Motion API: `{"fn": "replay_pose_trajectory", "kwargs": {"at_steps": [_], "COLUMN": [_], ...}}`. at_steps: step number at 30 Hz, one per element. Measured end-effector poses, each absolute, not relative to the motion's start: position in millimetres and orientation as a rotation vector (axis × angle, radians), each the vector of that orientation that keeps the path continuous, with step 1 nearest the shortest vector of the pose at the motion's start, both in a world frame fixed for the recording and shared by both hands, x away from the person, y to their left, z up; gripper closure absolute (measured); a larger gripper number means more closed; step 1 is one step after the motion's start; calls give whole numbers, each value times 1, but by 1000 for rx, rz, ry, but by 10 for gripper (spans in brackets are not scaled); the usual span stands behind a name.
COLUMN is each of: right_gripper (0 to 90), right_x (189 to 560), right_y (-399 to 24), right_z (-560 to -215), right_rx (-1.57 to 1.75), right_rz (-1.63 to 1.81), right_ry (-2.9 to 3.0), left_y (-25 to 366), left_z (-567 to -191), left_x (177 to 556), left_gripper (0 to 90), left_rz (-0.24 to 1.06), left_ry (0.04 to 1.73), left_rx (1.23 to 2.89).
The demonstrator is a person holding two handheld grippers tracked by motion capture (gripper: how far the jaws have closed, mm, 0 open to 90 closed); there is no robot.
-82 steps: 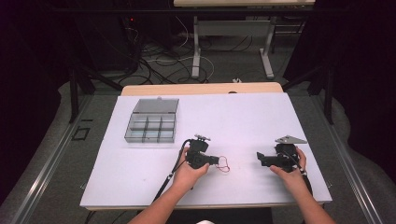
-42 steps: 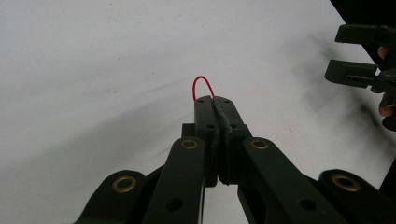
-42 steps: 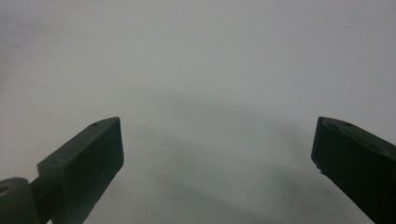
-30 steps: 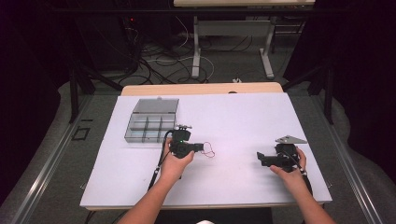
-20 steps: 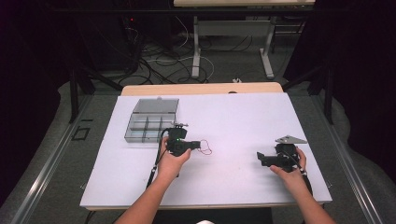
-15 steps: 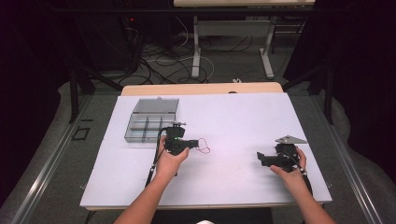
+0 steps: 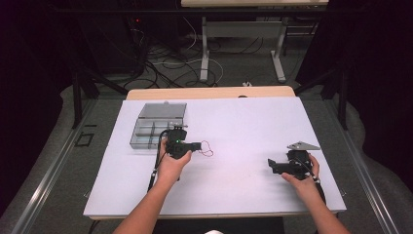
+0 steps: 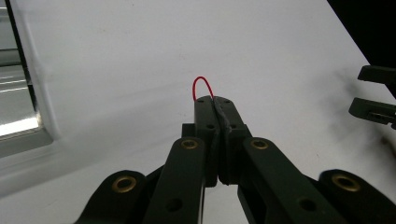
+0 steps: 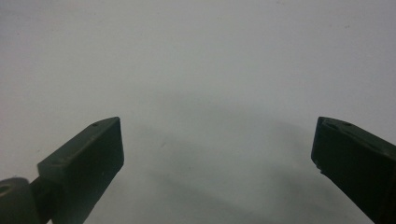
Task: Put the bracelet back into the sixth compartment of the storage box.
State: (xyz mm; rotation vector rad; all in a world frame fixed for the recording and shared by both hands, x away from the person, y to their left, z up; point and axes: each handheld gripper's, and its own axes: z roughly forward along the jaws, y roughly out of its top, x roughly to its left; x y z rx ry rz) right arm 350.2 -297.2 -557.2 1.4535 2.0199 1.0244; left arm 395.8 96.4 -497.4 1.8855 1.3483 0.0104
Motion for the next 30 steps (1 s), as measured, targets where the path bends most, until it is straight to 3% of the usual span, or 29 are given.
{"fn": "replay_pose_trajectory", "kwargs": {"at_steps": [30], "right_gripper": [24], "right_x": [350], "right_y": [-297], "right_z": [-558], "right_rx": [1447], "right_rz": [1027], "right_ry": [2026], "left_y": [121], "left_z": [-485], "left_x": [407], "left_gripper": [898], "left_rz": [99], "left_ry": [1391], "left_rx": [1862]}}
